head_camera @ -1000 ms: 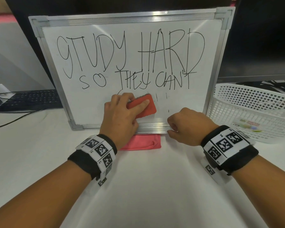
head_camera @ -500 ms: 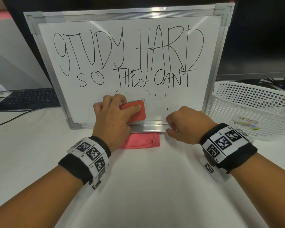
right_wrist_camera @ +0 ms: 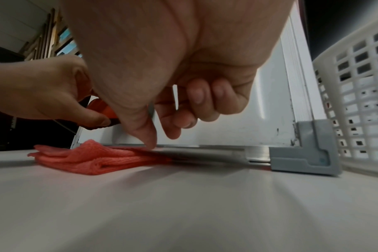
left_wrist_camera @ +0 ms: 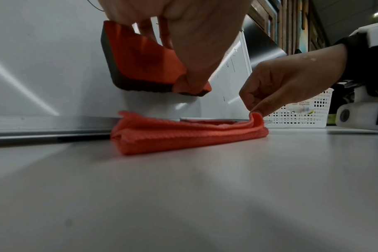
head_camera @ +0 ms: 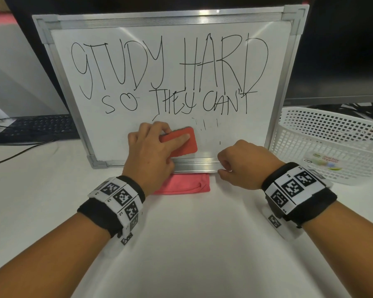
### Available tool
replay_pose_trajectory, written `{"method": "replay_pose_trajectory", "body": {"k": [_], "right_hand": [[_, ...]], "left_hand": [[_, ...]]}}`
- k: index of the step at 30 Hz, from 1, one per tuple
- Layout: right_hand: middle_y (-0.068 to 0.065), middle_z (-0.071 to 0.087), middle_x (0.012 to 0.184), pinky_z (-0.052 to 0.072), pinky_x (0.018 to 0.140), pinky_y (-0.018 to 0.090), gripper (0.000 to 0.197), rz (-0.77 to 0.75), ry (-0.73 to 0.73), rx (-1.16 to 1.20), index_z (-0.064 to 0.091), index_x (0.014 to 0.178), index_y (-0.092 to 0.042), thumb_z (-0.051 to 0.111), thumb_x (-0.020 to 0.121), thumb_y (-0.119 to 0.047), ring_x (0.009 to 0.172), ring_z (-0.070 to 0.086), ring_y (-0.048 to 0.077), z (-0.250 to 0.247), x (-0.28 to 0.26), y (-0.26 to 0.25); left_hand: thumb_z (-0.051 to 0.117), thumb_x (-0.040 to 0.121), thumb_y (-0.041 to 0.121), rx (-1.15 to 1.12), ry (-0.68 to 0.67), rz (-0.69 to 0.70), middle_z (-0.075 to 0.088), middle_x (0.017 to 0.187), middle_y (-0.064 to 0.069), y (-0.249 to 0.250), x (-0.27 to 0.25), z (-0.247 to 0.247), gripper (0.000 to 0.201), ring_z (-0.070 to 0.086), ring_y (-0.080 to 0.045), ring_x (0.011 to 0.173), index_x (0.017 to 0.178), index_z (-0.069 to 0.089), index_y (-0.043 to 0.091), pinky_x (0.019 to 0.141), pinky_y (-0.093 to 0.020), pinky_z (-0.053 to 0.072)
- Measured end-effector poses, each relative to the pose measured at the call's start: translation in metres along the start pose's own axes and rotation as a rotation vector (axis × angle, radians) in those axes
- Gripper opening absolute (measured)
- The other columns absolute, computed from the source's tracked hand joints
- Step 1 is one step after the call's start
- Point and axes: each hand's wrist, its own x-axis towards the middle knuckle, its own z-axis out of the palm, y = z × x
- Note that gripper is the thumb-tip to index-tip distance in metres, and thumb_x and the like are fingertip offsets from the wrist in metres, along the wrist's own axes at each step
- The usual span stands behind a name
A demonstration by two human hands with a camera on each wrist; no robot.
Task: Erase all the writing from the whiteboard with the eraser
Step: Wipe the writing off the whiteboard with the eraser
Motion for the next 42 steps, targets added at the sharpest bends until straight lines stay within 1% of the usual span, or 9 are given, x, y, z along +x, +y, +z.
{"method": "replay_pose_trajectory", "body": {"k": [2,5,13,15,20,24,32,37,42], "right_hand": [[-0.002,0.046,0.077,0.036,0.055,0.027,0.028,-0.002,-0.001,-0.007,0.051,0.077,-0.021,0.057,0.094,-0.042,0.074,0.058,0.025,0.000,0.000,0.000],[-0.002,0.045,0.076,0.034,0.053,0.027,0.029,-0.004,-0.003,-0.008,0.049,0.075,-0.022,0.056,0.095,-0.042,0.071,0.056,0.023,0.000,0.000,0.000],[-0.002,0.047,0.075,0.038,0.055,0.027,0.030,-0.024,0.018,-0.003,0.048,0.074,-0.021,0.056,0.095,-0.041,0.071,0.058,0.023,0.000,-0.001,0.001],[-0.002,0.047,0.076,0.038,0.055,0.027,0.030,-0.025,0.011,-0.008,0.047,0.074,-0.022,0.056,0.095,-0.041,0.071,0.058,0.023,0.000,-0.001,0.001],[-0.002,0.047,0.077,0.040,0.057,0.028,0.028,-0.022,0.004,-0.011,0.050,0.078,-0.021,0.055,0.095,-0.042,0.072,0.058,0.023,0.001,0.000,0.001],[-0.002,0.048,0.078,0.041,0.058,0.029,0.028,-0.027,0.004,-0.003,0.049,0.076,-0.021,0.055,0.094,-0.042,0.076,0.059,0.024,0.003,-0.001,0.003],[-0.002,0.048,0.077,0.042,0.058,0.028,0.031,-0.020,0.001,0.003,0.045,0.072,-0.024,0.056,0.094,-0.042,0.072,0.058,0.023,0.001,-0.001,0.001],[-0.003,0.047,0.077,0.037,0.054,0.026,0.032,-0.013,0.001,0.003,0.044,0.071,-0.023,0.056,0.094,-0.042,0.071,0.058,0.023,0.002,-0.001,0.000],[-0.003,0.047,0.078,0.036,0.055,0.027,0.032,-0.008,-0.005,-0.014,0.043,0.071,-0.024,0.055,0.095,-0.042,0.071,0.057,0.022,0.001,-0.001,-0.001]], "left_hand": [[0.073,0.065,0.011,-0.001,-0.015,0.016,0.053,0.121,-0.002,0.000,0.000,0.000,0.066,0.047,-0.032,0.109,0.125,0.068,0.039,0.089,-0.048,0.035],[0.076,0.063,0.008,0.009,-0.111,0.081,0.056,0.117,0.000,0.000,-0.003,0.004,0.069,0.048,-0.030,0.108,0.122,0.068,0.042,0.091,-0.047,0.035],[0.080,0.062,0.010,0.057,0.071,-0.076,0.055,0.120,-0.004,-0.012,-0.011,-0.009,0.063,0.046,-0.035,0.111,0.119,0.072,0.037,0.091,-0.049,0.032],[0.078,0.064,0.007,0.061,0.078,-0.100,0.054,0.121,-0.005,-0.021,-0.013,-0.013,0.064,0.045,-0.035,0.110,0.120,0.071,0.037,0.089,-0.049,0.032],[0.080,0.060,0.006,0.046,-0.112,0.061,0.056,0.116,0.000,-0.034,-0.018,-0.007,0.070,0.047,-0.030,0.105,0.119,0.071,0.042,0.089,-0.045,0.032],[0.078,0.062,0.005,0.039,-0.035,0.011,0.054,0.118,0.000,-0.032,-0.013,-0.007,0.071,0.047,-0.031,0.108,0.124,0.069,0.040,0.090,-0.043,0.029],[0.079,0.061,0.009,0.042,-0.063,0.022,0.053,0.118,0.001,-0.029,-0.013,-0.005,0.072,0.048,-0.031,0.107,0.124,0.068,0.042,0.089,-0.044,0.031],[0.079,0.064,0.010,0.049,0.012,-0.047,0.053,0.120,0.000,-0.027,-0.010,-0.008,0.068,0.046,-0.032,0.109,0.124,0.069,0.041,0.090,-0.047,0.033],[0.078,0.062,0.009,0.048,-0.035,0.036,0.054,0.118,0.001,-0.024,-0.010,-0.003,0.070,0.047,-0.031,0.108,0.122,0.069,0.042,0.089,-0.043,0.029]]}}
